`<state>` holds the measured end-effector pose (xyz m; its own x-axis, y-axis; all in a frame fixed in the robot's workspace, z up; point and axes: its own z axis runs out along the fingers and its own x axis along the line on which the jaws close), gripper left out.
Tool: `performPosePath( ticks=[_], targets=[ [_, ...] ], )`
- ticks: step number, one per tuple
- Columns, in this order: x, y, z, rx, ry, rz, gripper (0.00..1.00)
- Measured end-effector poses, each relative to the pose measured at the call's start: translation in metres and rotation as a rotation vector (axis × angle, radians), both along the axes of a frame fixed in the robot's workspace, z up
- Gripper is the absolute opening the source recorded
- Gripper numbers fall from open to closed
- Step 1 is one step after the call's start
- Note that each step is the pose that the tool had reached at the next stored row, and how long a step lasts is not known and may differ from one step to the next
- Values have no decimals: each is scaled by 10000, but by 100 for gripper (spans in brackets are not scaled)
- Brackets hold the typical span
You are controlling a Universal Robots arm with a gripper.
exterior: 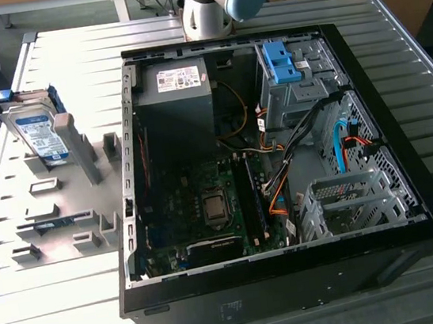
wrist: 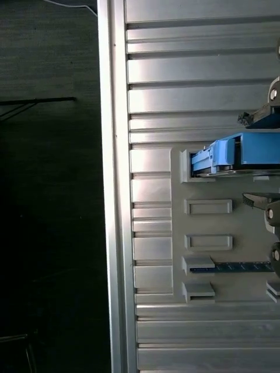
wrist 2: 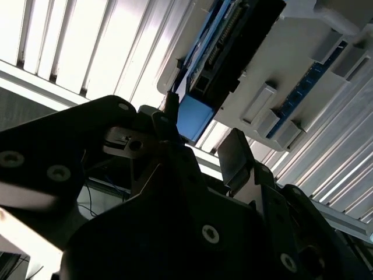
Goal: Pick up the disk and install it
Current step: 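Pick up the disk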
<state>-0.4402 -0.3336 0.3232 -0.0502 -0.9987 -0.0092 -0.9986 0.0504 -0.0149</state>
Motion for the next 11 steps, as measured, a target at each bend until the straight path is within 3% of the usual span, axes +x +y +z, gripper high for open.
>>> performPosePath(
  ticks=[3,11],
  targets=[
    [12,2,-30,0,182,-11,55],
    [24,24,-47,0,198,-11,55]
  ],
)
